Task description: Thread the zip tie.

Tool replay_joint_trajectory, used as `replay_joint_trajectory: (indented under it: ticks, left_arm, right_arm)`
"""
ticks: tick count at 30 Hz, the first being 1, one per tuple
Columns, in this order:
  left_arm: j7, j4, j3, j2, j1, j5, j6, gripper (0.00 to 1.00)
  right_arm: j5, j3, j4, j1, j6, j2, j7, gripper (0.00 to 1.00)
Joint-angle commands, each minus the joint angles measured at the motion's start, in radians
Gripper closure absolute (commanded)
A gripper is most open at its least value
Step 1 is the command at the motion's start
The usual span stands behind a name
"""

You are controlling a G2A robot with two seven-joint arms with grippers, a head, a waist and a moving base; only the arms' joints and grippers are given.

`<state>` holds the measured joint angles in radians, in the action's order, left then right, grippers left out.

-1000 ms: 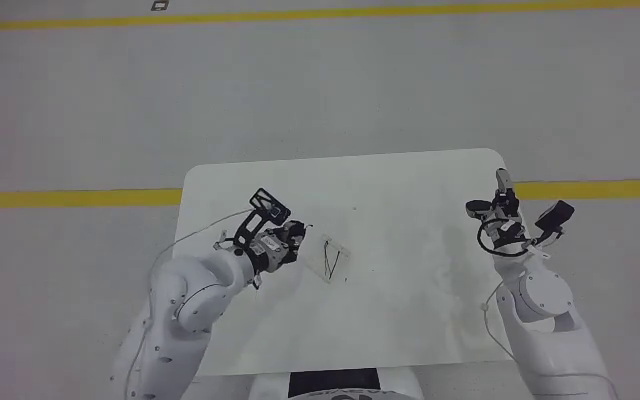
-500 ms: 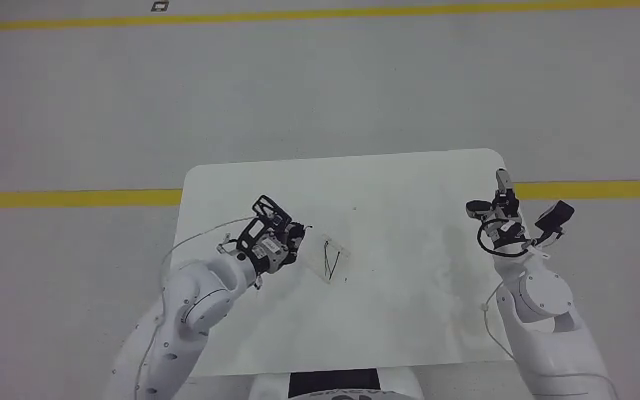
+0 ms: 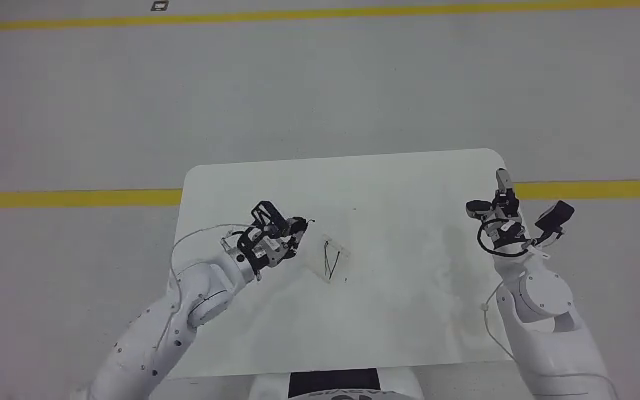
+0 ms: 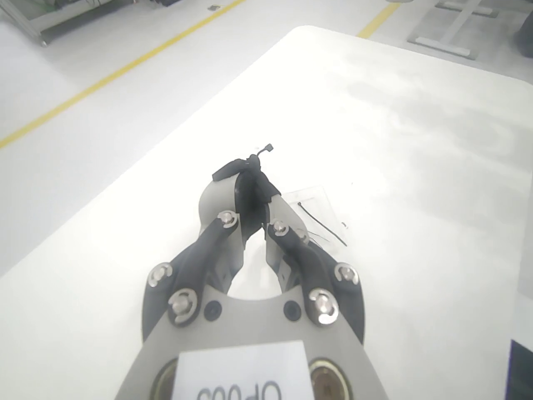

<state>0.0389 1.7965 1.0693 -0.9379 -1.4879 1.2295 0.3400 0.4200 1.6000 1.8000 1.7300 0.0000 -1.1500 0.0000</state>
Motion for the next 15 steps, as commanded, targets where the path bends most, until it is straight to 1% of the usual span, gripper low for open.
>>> replay_joint_trajectory:
  ticks: [1, 2, 3, 11, 12, 13, 14, 15]
  left_arm:
    - [-0.105, -0.025, -0.034, 0.036, 0.01, 0.033, 0.0, 1.0]
    - [-0.134, -0.034, -0.052, 0.05, 0.018, 0.039, 0.0, 1.0]
    - [-0.147, -0.045, -0.07, 0.064, 0.026, 0.042, 0.0, 1.0]
    - [-0.147, -0.045, -0.07, 0.064, 0.026, 0.042, 0.0, 1.0]
    - [-0.151, -0.049, -0.068, 0.062, 0.028, 0.045, -0.023, 1.0]
    - [-0.163, -0.048, -0.074, 0.061, 0.033, 0.071, -0.022, 1.0]
    - [-0.199, -0.054, -0.078, 0.06, 0.037, 0.093, -0.019, 1.0]
    - [-0.23, -0.06, -0.078, 0.059, 0.036, 0.096, -0.025, 1.0]
  right_arm:
    - [0.0, 0.0, 0.0, 0.0, 0.0, 0.0, 0.0, 0.0]
    - [0.0, 0.0, 0.0, 0.0, 0.0, 0.0, 0.0, 0.0]
    - [0.0, 0.0, 0.0, 0.0, 0.0, 0.0, 0.0, 0.0]
    - [0.0, 0.0, 0.0, 0.0, 0.0, 0.0, 0.0, 0.0]
    - [0.0, 0.0, 0.0, 0.0, 0.0, 0.0, 0.0, 0.0]
    - [0.0, 0.0, 0.0, 0.0, 0.0, 0.0, 0.0, 0.0]
    - [0.0, 0.0, 0.0, 0.0, 0.0, 0.0, 0.0, 0.0]
    - [0.0, 0.0, 0.0, 0.0, 0.0, 0.0, 0.0, 0.0]
